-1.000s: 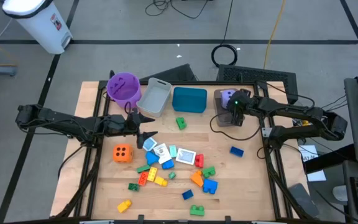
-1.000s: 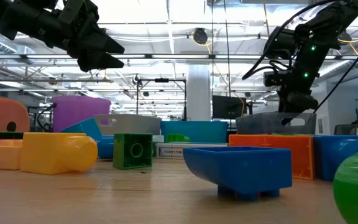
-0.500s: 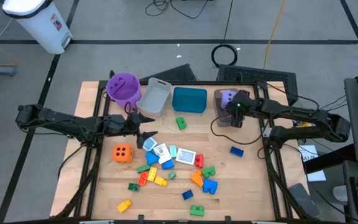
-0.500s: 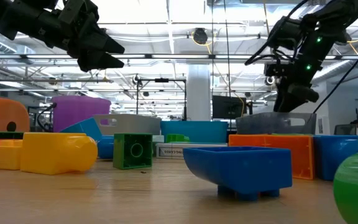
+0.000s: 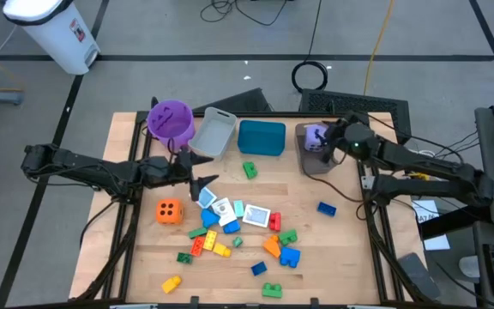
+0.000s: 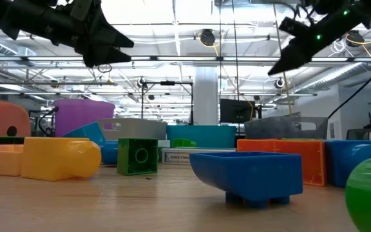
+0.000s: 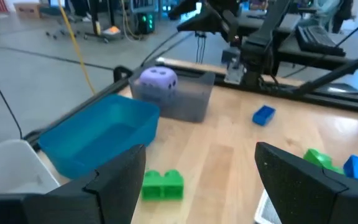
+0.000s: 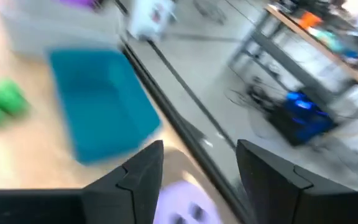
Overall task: Pick & Place Toys
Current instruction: Put the blue game piece into the gray bin
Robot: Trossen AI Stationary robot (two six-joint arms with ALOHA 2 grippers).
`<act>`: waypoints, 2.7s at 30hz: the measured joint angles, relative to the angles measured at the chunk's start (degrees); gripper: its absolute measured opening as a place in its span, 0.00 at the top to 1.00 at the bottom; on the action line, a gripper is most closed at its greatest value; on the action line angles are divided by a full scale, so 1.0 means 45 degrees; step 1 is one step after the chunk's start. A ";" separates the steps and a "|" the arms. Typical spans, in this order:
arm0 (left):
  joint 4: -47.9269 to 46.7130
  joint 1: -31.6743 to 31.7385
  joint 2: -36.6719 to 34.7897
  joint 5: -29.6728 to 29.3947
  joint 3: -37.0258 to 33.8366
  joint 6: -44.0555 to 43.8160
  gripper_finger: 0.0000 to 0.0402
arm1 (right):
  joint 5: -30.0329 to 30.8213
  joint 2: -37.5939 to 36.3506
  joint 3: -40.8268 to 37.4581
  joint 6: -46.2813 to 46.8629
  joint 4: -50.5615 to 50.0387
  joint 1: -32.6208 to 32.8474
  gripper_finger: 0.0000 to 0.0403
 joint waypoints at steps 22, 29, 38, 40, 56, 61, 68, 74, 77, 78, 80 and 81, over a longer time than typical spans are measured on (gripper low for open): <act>0.0268 -0.3352 -0.0119 -0.1516 0.0010 -0.0105 0.24 | -0.4610 0.5714 -0.1763 0.2062 0.9126 0.5529 0.54; -0.3264 -0.4742 0.0746 -0.2678 0.0999 -0.0887 0.24 | -0.3311 0.7127 -0.1763 0.2157 1.0550 0.5901 0.54; -0.8439 -0.3929 0.3543 0.0032 0.3792 -0.1711 0.24 | -0.3358 0.7729 -0.1774 0.2195 1.1218 0.5794 0.54; -0.8683 -0.3347 0.4008 0.1315 0.4077 -0.1706 0.24 | -0.3362 0.7724 -0.1783 0.2398 1.1214 0.5794 0.54; -0.8250 -0.0963 0.6530 0.6538 0.4260 -0.1735 0.24 | -0.3352 0.7719 -0.1778 0.2494 1.0280 0.5789 0.55; -0.8155 -0.1180 0.7115 0.6814 0.4260 -0.1807 0.24 | -0.3334 0.7714 -0.1959 0.2499 1.0287 0.5789 0.55; -0.8212 -0.1186 0.7186 0.6863 0.4260 -0.2056 0.27 | -0.3328 0.7719 -0.2384 0.2499 1.0370 0.5789 0.55; -0.8251 -0.1096 0.7186 0.7408 0.4260 -0.2140 0.42 | -0.3323 0.7714 -0.2637 0.2504 1.0476 0.5789 0.55; -0.8256 -0.0987 0.7186 0.7799 0.4260 -0.2251 0.52 | -0.3323 0.7717 -0.2711 0.2504 1.0475 0.5789 0.55; -0.8261 -0.0944 0.7186 0.7929 0.4255 -0.2250 0.55 | -0.3323 0.7717 -0.2715 0.2504 1.0469 0.5789 0.55; -0.8270 -0.0882 0.7186 0.8014 0.4260 -0.2245 0.61 | -0.3323 0.7719 -0.2715 0.2504 1.0471 0.5789 0.55; -0.8291 -0.0852 0.7186 0.8032 0.4255 -0.2241 0.64 | -0.3319 0.7719 -0.2715 0.2504 1.0471 0.5789 0.55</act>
